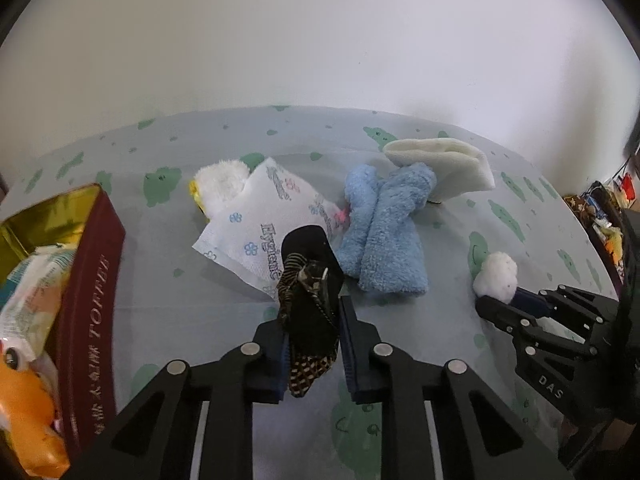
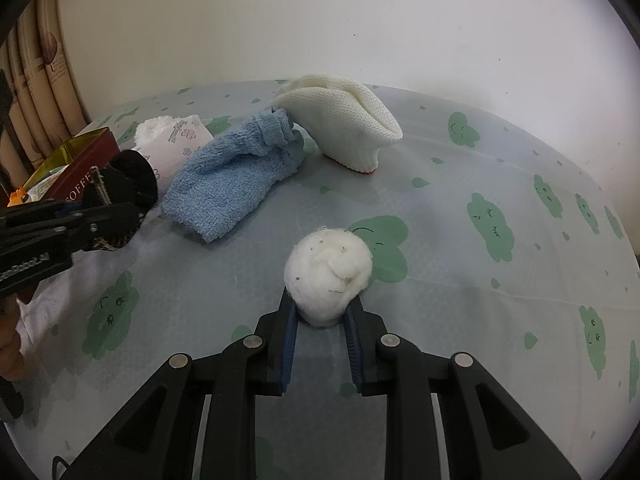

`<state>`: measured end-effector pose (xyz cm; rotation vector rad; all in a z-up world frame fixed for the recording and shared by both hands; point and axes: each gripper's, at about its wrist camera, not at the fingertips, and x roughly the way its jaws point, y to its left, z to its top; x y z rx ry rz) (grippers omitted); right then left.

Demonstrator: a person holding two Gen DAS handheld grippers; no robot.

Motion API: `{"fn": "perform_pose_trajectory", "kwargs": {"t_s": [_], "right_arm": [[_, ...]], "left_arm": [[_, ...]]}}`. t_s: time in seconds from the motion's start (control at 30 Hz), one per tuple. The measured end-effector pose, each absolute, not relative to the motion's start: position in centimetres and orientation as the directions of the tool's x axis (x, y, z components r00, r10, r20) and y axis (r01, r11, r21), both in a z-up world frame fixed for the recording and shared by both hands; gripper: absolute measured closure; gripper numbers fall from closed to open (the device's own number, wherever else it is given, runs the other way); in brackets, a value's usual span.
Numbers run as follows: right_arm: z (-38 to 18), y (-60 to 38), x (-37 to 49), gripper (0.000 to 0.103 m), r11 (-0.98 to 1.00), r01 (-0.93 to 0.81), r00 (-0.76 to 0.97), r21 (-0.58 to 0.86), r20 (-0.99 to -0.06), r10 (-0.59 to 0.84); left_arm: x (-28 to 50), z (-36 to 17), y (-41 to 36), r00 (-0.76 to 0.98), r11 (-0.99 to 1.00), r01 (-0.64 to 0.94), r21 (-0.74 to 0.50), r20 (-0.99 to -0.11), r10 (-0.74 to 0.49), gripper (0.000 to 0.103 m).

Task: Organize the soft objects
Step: 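Carry the black pouch into the tin with the left tool and release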

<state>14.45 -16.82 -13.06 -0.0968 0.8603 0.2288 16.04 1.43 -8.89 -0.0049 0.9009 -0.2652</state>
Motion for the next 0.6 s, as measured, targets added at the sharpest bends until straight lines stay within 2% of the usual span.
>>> {"fn": "perform_pose_trajectory", "kwargs": {"t_s": [0.6], "right_arm": [[-13.1,-16.7,14.5,0.081,0.971,-0.239,0.63,0.002,-0.76,0.157]], "left_arm": [[13.5,-6.6,2.4,0.608,0.981,0.186,-0.054,-0.778,-0.158,0.082]]}}
